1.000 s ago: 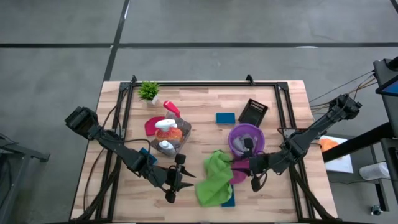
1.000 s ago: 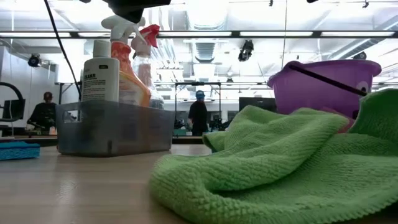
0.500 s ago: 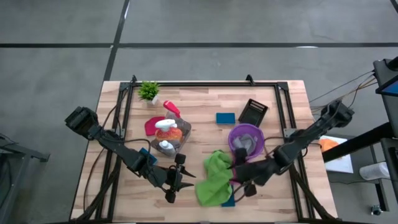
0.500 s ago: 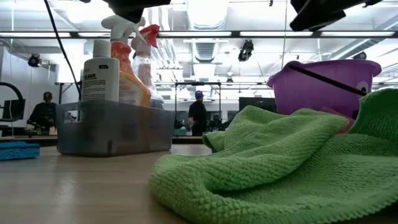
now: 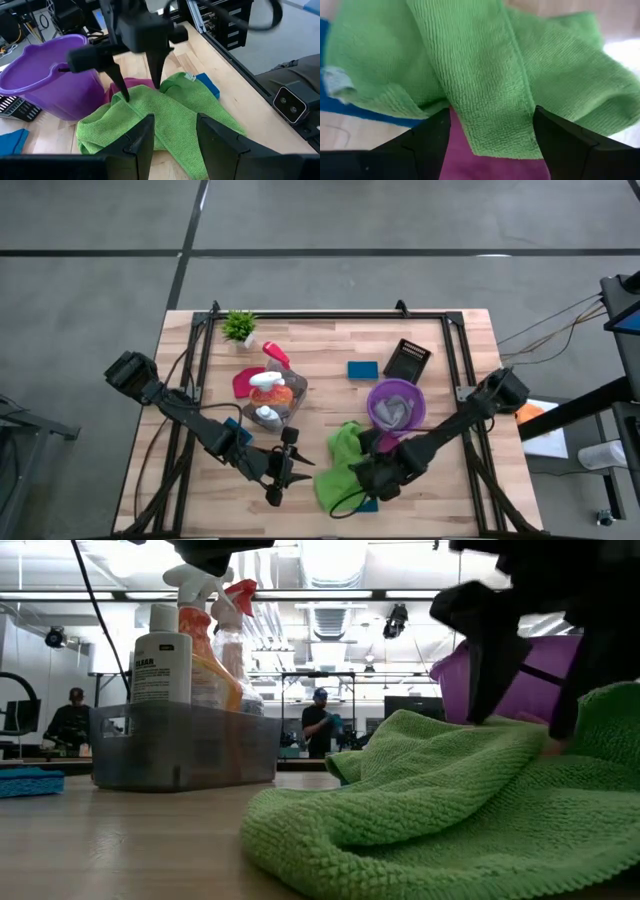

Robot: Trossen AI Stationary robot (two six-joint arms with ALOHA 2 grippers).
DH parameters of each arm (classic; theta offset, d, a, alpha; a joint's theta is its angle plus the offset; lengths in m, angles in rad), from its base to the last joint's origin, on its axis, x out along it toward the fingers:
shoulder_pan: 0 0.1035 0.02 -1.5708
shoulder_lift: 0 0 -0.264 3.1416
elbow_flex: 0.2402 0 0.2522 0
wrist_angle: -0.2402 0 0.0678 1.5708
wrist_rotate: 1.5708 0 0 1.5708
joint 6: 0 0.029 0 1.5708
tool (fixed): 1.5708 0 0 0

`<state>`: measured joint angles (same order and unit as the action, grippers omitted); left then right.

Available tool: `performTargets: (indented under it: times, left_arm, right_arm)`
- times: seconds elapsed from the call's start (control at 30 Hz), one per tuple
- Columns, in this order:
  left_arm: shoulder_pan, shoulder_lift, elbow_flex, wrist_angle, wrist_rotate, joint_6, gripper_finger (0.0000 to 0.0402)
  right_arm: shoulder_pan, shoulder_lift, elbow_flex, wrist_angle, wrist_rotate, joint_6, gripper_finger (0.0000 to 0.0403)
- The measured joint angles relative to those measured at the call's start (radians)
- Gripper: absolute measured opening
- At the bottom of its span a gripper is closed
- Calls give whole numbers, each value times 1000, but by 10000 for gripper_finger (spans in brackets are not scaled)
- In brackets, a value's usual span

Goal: Pick & Place Kitchen Items
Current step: Put the green microfiber cloth into the purple bucket

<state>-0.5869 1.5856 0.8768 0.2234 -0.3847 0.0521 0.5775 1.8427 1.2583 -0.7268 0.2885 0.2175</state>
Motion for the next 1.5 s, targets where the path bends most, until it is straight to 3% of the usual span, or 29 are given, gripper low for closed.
performTargets:
  times: [0.2, 0.3, 0.4, 0.53, 0.57, 0.83, 1.17, 1.3, 1.5]
  left_arm:
    - [0, 0, 0, 0, 0, 0, 147]
    - [0, 0, 0, -3, 0, 0, 147]
    - [0, 0, 0, -4, 0, 0, 147]
    - [0, 0, 0, -4, 0, 0, 147]
    - [0, 0, 0, -6, 0, 0, 147]
    - [0, 0, 0, -6, 0, -1, 147]
    - [0, 0, 0, -6, 0, -1, 147]
    - [0, 0, 0, -5, 0, -1, 147]
    - [-1, 0, 0, -5, -6, -3, 147]
  right_arm:
    - [-2, 68, 49, -55, 32, -20, 275]
    - [-1, 77, 54, -63, 72, -30, 252]
    - [1, 80, 54, -64, 84, -31, 188]
    - [2, 59, 54, -73, 84, -30, 56]
    - [3, 53, 54, -76, 84, -29, 39]
    - [13, -26, 53, -69, 95, -4, 18]
    - [34, -258, 1, 82, 136, -4, 18]
    - [33, -379, -130, 299, 138, -12, 18]
    - [29, -540, -445, 841, 137, -120, 18]
